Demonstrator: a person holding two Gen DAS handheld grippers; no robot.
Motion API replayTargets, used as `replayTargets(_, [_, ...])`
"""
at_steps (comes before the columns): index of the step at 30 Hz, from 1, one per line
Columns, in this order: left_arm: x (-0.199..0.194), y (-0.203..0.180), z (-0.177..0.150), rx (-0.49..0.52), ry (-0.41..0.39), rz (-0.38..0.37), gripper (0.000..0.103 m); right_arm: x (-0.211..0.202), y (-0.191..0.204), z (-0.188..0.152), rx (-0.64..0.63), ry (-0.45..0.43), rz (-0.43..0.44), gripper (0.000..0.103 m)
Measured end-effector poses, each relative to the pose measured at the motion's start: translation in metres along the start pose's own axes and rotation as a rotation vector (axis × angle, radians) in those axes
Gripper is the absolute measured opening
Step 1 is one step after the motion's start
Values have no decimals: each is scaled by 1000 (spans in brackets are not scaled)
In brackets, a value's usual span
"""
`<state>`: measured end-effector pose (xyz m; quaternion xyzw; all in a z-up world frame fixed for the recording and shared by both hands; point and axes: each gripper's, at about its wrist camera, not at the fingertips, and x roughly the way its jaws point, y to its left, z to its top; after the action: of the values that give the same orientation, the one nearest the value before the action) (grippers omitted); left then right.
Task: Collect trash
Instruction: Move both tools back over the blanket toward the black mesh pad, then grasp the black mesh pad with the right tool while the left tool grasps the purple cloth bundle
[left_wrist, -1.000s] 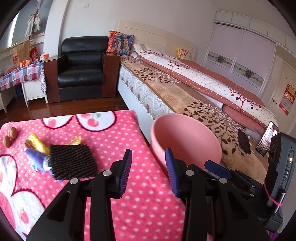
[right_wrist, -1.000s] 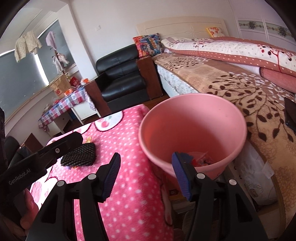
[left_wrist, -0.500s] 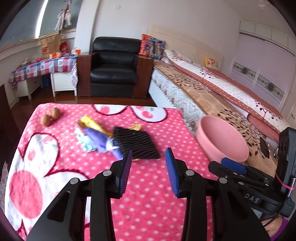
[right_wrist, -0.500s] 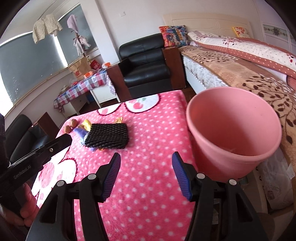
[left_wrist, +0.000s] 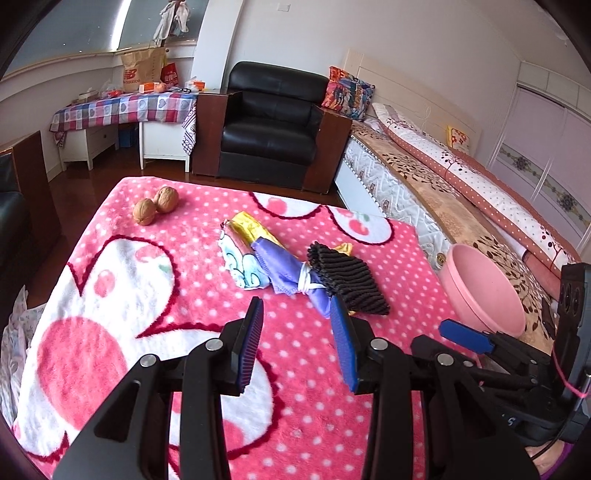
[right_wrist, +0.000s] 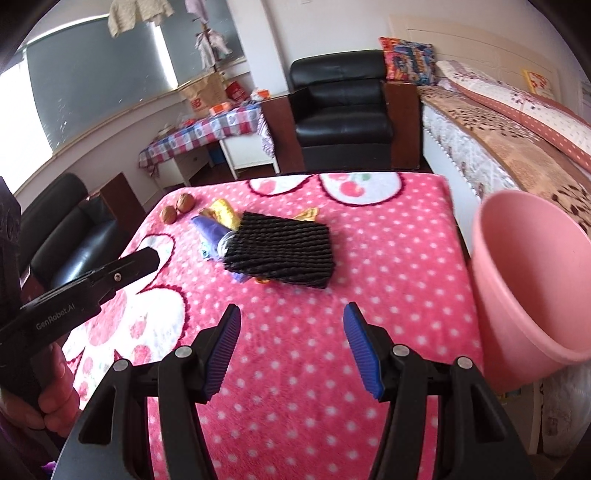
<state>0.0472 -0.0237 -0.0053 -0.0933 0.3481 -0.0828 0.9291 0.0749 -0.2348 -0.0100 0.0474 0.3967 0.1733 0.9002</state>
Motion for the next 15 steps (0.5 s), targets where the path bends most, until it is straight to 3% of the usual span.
replayTargets(15, [17, 19, 0, -41, 42, 9, 38, 69, 26, 28, -146, 78, 16, 57])
